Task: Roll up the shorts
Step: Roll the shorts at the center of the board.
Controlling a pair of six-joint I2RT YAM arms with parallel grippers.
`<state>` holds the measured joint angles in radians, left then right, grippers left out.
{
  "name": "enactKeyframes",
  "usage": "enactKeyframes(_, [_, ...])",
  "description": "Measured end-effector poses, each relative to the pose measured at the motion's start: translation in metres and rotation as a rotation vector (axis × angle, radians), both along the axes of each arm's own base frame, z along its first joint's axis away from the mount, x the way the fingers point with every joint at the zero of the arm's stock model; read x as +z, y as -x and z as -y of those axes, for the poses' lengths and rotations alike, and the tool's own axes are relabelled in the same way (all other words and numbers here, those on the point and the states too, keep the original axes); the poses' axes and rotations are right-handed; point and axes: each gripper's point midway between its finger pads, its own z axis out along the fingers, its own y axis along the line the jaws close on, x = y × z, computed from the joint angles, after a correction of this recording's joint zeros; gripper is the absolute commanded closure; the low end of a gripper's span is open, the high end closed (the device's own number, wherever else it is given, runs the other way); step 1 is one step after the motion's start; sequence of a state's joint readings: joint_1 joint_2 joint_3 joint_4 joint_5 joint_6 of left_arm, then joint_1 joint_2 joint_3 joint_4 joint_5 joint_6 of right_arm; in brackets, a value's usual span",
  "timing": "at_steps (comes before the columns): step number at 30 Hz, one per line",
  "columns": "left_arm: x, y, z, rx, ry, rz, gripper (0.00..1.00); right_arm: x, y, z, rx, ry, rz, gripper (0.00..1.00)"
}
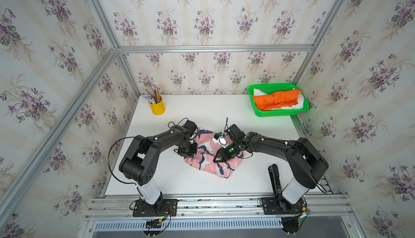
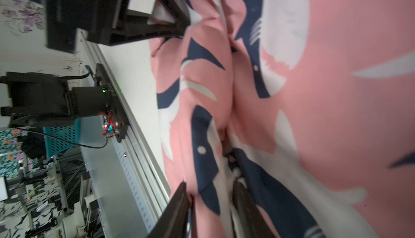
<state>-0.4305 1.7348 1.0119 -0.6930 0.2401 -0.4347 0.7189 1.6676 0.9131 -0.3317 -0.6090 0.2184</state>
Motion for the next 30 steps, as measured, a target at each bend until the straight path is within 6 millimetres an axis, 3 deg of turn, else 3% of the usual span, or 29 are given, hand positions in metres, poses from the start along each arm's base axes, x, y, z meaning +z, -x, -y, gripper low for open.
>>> enactKeyframes(4, [0.001,-0.001,0.000,-0.008,0.000,0.002,0.82,-0.018,-0.003,0.018,-0.067,0.096,0.007,1.00])
enactKeyframes(5, [0.002,-0.001,0.001,-0.009,0.001,0.003,0.82,-0.018,-0.005,0.019,-0.074,0.109,0.022,0.98])
enactKeyframes(6, [0.002,-0.002,0.001,-0.012,0.003,0.005,0.81,-0.016,-0.008,0.022,-0.087,0.123,0.043,0.89])
enactKeyframes(9, [0.004,-0.004,0.003,-0.019,0.008,0.011,0.81,0.011,-0.019,0.024,-0.114,0.157,0.166,0.61])
enactKeyframes(12, [0.005,-0.004,0.002,-0.027,0.005,0.016,0.81,0.054,-0.012,-0.001,-0.033,0.133,0.363,0.49])
enactKeyframes(14, [0.005,-0.004,0.002,-0.033,0.005,0.017,0.81,0.068,0.000,-0.022,0.052,0.126,0.465,0.44])
enactKeyframes(17, [0.005,-0.004,0.002,-0.039,0.003,0.017,0.80,0.058,0.017,-0.046,0.199,0.195,0.580,0.36])
enactKeyframes(21, [0.004,-0.004,0.002,-0.042,0.001,0.013,0.79,0.021,0.019,-0.056,0.343,0.339,0.678,0.25])
enactKeyframes(24, [0.004,-0.005,0.001,-0.039,0.002,0.010,0.78,-0.010,0.012,-0.045,0.411,0.449,0.708,0.25])
enactKeyframes(26, [0.003,-0.005,0.001,-0.034,0.006,0.005,0.77,-0.026,0.011,-0.038,0.438,0.494,0.717,0.31])
enactKeyframes(30, [0.005,-0.009,-0.001,-0.026,0.005,0.005,0.69,-0.038,0.009,-0.038,0.429,0.491,0.737,0.76])
